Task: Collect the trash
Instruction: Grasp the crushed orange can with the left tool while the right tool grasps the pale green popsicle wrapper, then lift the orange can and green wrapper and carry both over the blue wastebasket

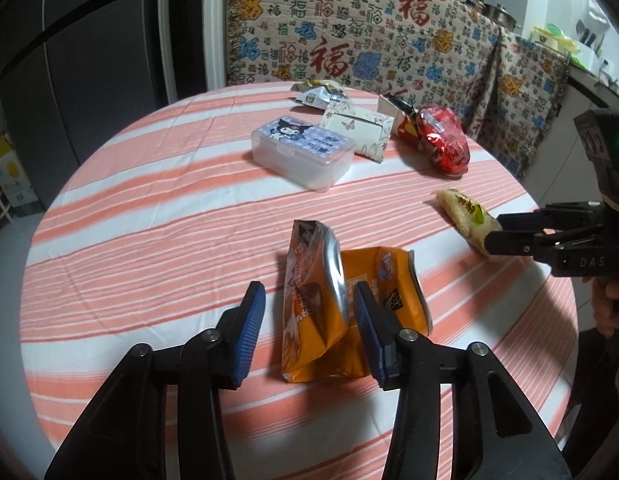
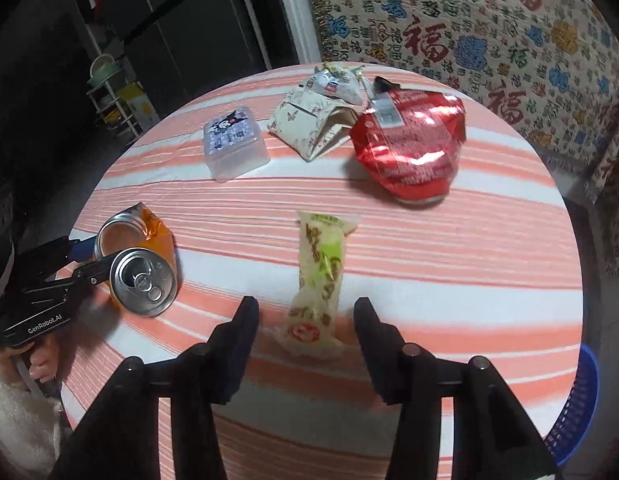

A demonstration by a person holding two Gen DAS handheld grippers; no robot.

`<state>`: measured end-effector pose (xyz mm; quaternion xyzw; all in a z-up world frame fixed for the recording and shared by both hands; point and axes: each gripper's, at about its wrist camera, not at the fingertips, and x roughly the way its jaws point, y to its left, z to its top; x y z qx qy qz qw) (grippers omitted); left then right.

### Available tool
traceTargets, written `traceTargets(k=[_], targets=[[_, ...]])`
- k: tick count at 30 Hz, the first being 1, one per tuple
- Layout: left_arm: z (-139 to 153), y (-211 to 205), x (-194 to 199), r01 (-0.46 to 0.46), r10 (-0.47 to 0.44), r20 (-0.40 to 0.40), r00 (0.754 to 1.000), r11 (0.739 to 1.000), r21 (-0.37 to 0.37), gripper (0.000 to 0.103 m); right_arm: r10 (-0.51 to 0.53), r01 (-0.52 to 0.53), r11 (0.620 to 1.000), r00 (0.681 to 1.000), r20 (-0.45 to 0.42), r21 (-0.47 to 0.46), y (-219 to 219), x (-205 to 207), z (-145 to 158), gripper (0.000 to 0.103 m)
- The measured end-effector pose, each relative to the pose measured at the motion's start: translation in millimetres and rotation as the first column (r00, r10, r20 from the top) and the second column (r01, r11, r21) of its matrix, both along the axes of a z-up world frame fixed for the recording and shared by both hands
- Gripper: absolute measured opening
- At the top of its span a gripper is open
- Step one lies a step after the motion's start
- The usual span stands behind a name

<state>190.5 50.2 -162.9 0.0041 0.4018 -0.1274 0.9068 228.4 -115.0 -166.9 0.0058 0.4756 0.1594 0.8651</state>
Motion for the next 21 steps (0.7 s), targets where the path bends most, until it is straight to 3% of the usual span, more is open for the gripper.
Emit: traceTargets(k=[4, 5, 7, 9, 15, 21], targets=[[1.3, -5.1, 3.1, -0.005, 0.004, 0.009, 1.0, 1.0, 0.026, 0.05, -0.002, 0.001, 0.999, 0.999, -0.035, -0.048, 5.9, 11.8, -4.0, 0.051], [1.0, -6.6, 3.9, -0.006, 0.006, 0.012, 1.0, 0.999, 0.039, 0.049, -0.008, 0.006, 0.999, 0.999, -0.042, -0.05, 5.6, 14.0, -6.2, 0.047], [-0.7, -10.9, 6.1, -0.008, 0.007, 0.015, 1.0, 0.997, 0.078, 0.02, -0.018, 0.014, 0.996, 0.999, -0.05, -0.086, 8.0, 18.2, -13.8, 0.019], [-0.5, -11.0, 6.2, -0.012, 0.011, 0.014, 1.0, 0.997, 0.075, 0.018, -0.015, 0.013, 0.992, 1.0, -0.019, -0.128, 9.8, 16.7, -12.6, 0.018], [8.3, -6.9, 2.6, -0.034, 0.034, 0.028, 0.999, 0.999, 0.015, 0.017, -0.019, 0.021, 0.998, 0.999, 0.034, -0.057, -2.1, -3.9, 6.5, 0.017], [24.3, -20.9, 1.4, -0.018, 0.018, 0.045, 0.999, 1.0, -0.019, 0.017, -0.041, 0.041, 0.999, 0.999, 0.027, 0.008, -20.1, -12.9, 13.4, 0.017]])
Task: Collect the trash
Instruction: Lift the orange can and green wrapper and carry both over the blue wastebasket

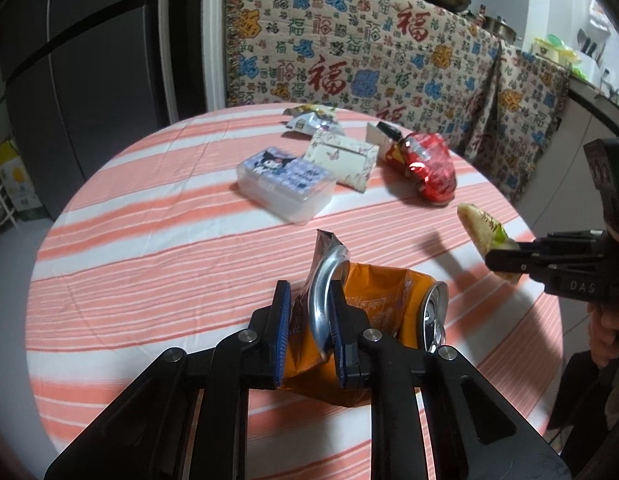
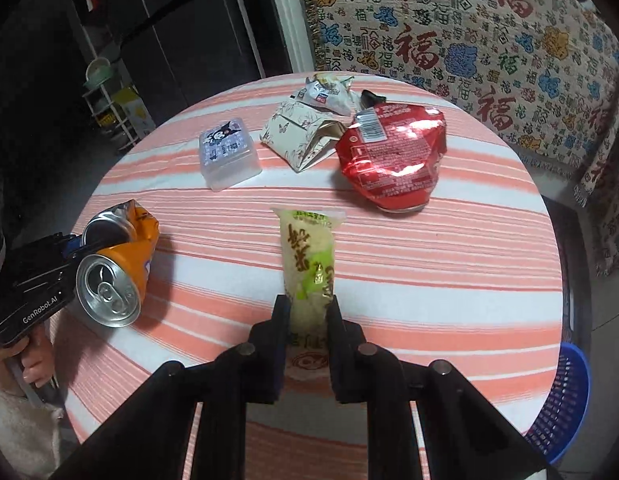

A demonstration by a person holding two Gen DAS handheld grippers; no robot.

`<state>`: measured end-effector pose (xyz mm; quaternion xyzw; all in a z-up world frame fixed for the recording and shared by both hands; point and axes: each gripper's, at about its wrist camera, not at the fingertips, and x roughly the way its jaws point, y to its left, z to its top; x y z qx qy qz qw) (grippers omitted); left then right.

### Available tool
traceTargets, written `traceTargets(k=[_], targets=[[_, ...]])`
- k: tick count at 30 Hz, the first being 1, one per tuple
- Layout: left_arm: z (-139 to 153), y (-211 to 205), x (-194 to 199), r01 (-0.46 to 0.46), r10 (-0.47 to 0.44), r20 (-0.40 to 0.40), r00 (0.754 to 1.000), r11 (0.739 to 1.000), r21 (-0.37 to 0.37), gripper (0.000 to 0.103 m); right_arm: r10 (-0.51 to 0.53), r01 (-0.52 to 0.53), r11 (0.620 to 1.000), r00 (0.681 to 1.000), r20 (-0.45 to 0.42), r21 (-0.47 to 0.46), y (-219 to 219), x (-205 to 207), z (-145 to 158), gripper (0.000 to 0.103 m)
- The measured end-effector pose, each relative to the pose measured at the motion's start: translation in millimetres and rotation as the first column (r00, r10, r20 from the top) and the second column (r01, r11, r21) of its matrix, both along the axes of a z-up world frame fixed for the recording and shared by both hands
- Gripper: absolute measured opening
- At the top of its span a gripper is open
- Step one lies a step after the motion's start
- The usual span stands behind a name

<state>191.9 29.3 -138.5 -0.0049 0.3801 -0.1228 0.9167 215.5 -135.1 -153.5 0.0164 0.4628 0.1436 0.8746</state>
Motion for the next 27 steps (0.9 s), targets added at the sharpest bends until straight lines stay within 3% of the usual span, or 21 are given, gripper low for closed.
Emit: traceTargets(k=[27], targets=[[21.1, -99.8, -0.4, 0.127, -0.128, 0.026, 0.991, 0.992, 0.015, 0.017, -0.119, 0.117, 0.992, 0.992, 0.035, 0.043, -79.2, -41.1, 12.3, 0.017]])
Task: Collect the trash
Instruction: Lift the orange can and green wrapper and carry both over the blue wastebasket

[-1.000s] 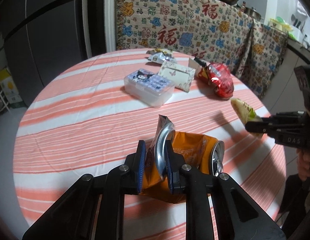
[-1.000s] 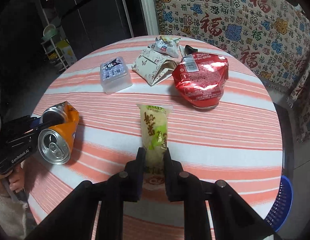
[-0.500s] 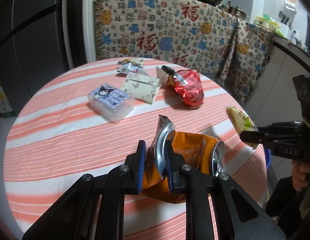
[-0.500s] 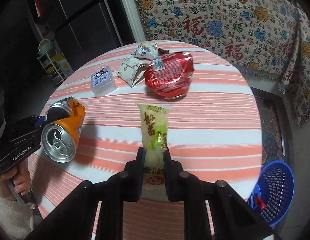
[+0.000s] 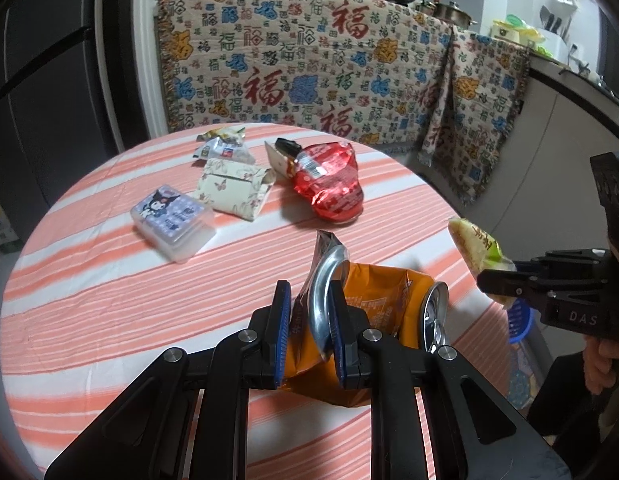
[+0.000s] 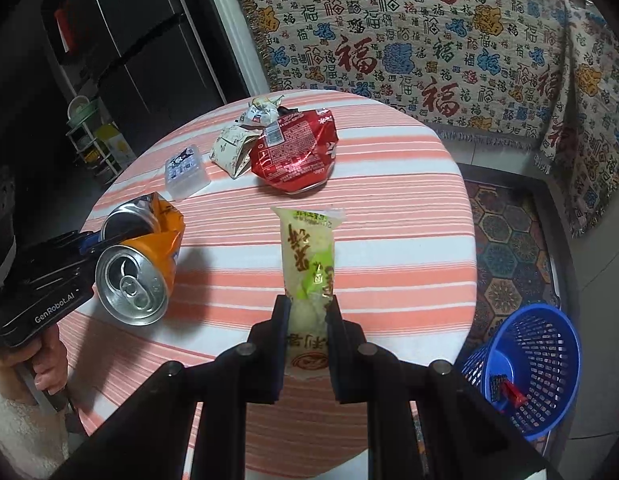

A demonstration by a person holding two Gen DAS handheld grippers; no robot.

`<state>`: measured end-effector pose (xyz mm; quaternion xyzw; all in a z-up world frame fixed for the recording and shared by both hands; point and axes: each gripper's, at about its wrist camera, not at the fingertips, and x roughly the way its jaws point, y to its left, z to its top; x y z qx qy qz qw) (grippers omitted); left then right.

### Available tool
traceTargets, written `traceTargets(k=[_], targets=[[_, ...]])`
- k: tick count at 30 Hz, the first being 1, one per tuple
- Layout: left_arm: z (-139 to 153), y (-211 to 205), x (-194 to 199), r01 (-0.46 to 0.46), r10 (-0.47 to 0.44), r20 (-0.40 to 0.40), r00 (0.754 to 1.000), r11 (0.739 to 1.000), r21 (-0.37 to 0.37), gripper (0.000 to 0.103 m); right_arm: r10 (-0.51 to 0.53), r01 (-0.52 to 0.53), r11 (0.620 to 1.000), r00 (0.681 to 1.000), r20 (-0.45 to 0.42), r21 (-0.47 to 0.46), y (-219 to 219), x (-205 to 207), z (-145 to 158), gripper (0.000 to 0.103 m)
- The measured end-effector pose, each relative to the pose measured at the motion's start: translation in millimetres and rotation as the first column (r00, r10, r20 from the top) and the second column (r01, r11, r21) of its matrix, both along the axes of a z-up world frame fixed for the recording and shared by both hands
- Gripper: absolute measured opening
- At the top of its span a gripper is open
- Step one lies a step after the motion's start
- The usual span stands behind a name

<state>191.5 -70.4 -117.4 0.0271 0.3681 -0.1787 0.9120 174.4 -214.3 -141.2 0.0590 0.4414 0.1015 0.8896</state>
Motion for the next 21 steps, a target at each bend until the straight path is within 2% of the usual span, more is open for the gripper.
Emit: traceTargets(k=[11, 21], targets=[[7.2, -24.7, -0.4, 0.031, -0.031, 0.023, 0.999, 0.999, 0.012, 0.017, -0.017, 0.017, 1.0, 1.0, 0.002, 0.018, -15.0, -8.0, 0.4, 0.017], [0.3, -25.5, 1.7, 0.024, -0.024, 0.005, 1.0, 1.0, 0.019, 0.017, -0.016, 0.016, 1.0, 1.0, -0.007, 0.026, -15.6, -8.6, -7.0, 0.017]])
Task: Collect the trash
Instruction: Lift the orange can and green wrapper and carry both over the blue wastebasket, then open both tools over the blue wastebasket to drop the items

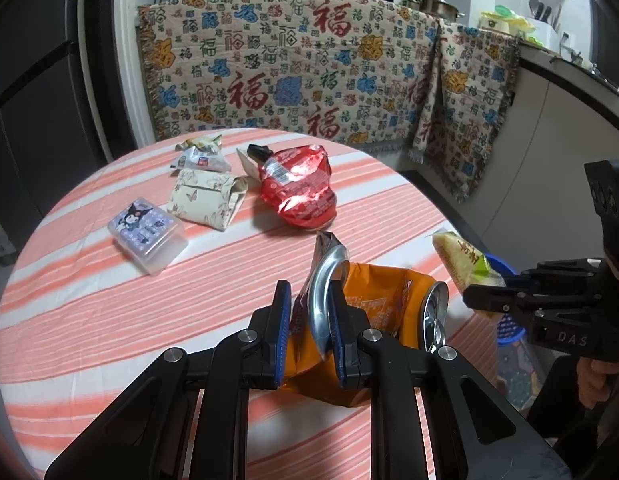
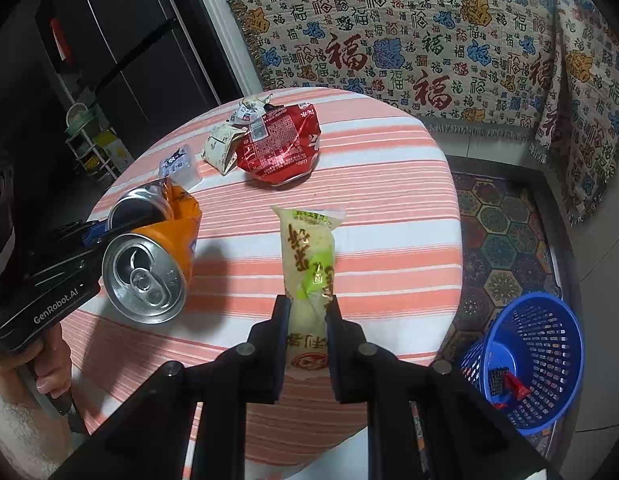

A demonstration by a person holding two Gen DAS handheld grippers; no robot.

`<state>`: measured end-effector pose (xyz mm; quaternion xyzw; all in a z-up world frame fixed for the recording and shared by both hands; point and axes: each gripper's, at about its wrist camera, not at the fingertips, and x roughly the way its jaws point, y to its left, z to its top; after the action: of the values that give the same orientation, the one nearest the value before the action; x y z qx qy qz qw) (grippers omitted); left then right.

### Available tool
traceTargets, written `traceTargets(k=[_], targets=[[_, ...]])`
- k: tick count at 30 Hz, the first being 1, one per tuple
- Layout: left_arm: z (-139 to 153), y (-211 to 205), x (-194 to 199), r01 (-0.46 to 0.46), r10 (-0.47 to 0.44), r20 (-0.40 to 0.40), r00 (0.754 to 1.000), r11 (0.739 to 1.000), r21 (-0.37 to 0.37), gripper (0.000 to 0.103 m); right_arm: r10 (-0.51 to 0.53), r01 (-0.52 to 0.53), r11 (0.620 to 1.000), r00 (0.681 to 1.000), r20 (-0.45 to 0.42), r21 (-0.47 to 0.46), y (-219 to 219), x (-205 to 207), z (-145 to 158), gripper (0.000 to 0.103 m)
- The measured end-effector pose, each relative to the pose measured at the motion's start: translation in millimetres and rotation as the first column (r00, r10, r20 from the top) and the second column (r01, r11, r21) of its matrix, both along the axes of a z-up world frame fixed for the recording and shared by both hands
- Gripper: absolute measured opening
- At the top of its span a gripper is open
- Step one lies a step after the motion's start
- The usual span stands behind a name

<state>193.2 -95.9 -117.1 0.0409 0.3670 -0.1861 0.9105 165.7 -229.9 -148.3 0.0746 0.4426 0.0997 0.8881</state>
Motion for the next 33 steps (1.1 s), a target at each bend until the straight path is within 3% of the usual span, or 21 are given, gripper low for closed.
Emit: traceTargets(k=[4, 9, 14, 20, 27, 33], targets=[[-1.2, -3.4, -0.1, 0.007, -0.007, -0.012, 1.0, 1.0, -0.005, 0.017, 0.0, 0.0, 1.0, 1.0, -0.001, 0.0, -1.3, -0.7, -1.9, 0.017], [5.2, -37.1, -5.5, 0.08, -0.08, -0.021, 0.997, 0.996, -0.025, 0.017, -0.036, 0.036, 0.999, 0.999, 0.008, -0.005, -25.7, -4.1, 3.5, 0.017], [17.9, -98.7, -14.4, 0.201, -0.202, -0.01, 0.979, 0.979, -0.045, 0.017, -0.156, 0.156, 0.986, 0.988, 0.017, -0.05, -98.5, -22.2, 18.6, 0.017], [18.9, -194.2, -10.6, 0.338, -0.341, -0.028, 0.94, 0.938, -0.071, 0.017, -0.331, 0.329, 0.942, 0.944, -0.01, -0.071, -199.5, -45.9, 18.8, 0.017], [-3.3, -278.5, 1.9, 0.392, -0.394, -0.033, 0.918, 0.918, -0.064, 0.017, -0.448, 0.446, 0.894, 0.893, -0.04, -0.048, -273.9, -55.9, -12.5, 0.017], [-33.4, -321.3, 14.2, 0.394, -0.397, -0.067, 0.915, 0.918, -0.055, 0.017, -0.462, 0.46, 0.886, 0.885, -0.047, -0.055, -301.0, -59.9, -43.5, 0.017]])
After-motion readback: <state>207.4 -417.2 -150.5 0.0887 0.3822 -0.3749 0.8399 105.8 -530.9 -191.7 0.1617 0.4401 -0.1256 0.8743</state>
